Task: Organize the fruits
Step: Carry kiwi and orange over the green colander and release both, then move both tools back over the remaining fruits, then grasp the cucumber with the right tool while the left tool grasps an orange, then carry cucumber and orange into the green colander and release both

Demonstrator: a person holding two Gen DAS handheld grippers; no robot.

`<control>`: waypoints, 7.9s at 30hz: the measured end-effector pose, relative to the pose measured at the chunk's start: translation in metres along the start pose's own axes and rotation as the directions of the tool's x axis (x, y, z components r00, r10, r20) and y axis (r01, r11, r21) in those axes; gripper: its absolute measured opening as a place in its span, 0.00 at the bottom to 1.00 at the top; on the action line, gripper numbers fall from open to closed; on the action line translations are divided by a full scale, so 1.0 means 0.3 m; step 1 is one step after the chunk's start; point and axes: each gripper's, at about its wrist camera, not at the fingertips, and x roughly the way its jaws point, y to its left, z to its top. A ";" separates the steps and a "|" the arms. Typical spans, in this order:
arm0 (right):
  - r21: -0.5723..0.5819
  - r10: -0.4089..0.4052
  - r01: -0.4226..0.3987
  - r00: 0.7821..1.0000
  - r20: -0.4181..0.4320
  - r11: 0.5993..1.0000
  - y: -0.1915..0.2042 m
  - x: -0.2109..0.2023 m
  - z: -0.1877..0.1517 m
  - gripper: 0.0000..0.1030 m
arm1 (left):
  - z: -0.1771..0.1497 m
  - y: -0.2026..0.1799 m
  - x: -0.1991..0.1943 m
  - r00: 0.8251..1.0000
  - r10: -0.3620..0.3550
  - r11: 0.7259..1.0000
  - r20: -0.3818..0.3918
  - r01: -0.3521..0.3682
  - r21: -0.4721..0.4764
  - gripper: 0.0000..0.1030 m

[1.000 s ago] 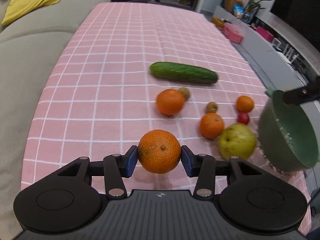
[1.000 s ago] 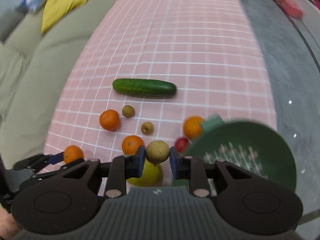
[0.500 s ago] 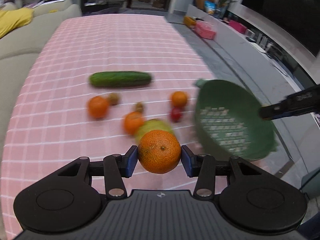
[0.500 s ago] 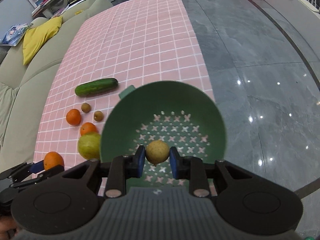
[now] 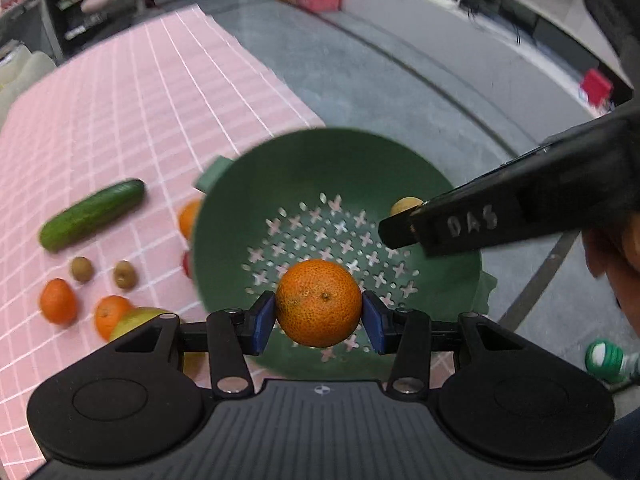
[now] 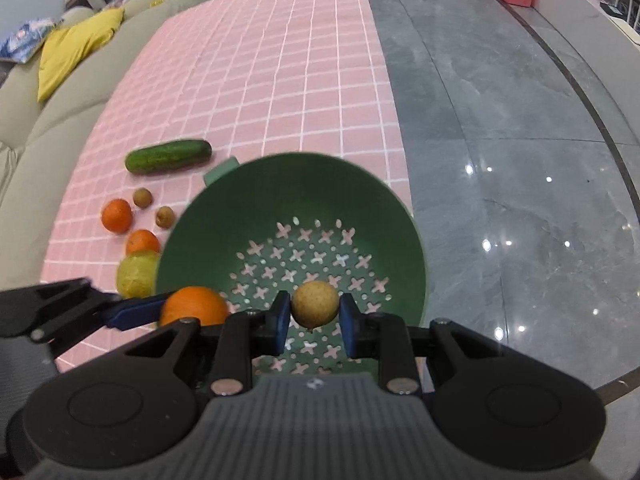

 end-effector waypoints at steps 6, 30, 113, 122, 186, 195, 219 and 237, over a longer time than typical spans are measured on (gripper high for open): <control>-0.027 -0.015 0.014 0.999 -0.048 1.000 0.007 0.061 -0.002 0.22 | 0.001 -0.014 0.088 0.998 0.006 0.999 -0.067 -0.004 0.034 0.51; -0.065 -0.043 0.034 0.988 -0.145 0.997 0.019 0.129 -0.019 0.33 | -0.004 0.010 0.103 0.997 0.000 1.000 -0.076 0.000 0.000 0.62; -0.221 0.003 0.012 0.998 0.068 0.975 0.689 0.313 0.146 0.42 | -0.216 0.884 -0.026 0.987 0.051 0.947 0.150 0.000 -0.322 0.70; -0.375 -0.021 0.069 0.991 0.131 0.925 0.716 0.342 0.320 0.43 | -0.191 0.886 0.038 0.985 0.003 0.951 0.171 0.050 -0.304 0.70; -0.583 -0.213 0.071 0.961 -0.179 0.810 0.847 0.672 0.440 0.37 | -0.245 0.996 -0.140 0.982 0.030 0.912 0.187 0.050 -0.408 0.52; -0.563 -0.159 0.045 0.975 -0.155 0.826 0.845 0.700 0.449 0.35 | -0.246 0.991 -0.145 0.982 0.025 0.915 0.190 0.055 -0.401 0.52; -0.112 0.072 -0.055 0.986 0.152 0.992 0.341 0.008 0.219 0.34 | -0.219 0.783 -0.175 0.951 -0.044 0.960 0.307 0.126 -0.251 0.52; -0.143 0.054 -0.036 0.991 0.122 0.989 0.036 -0.022 0.045 0.34 | 0.032 0.226 -0.039 0.982 -0.041 0.995 0.186 0.024 0.095 0.52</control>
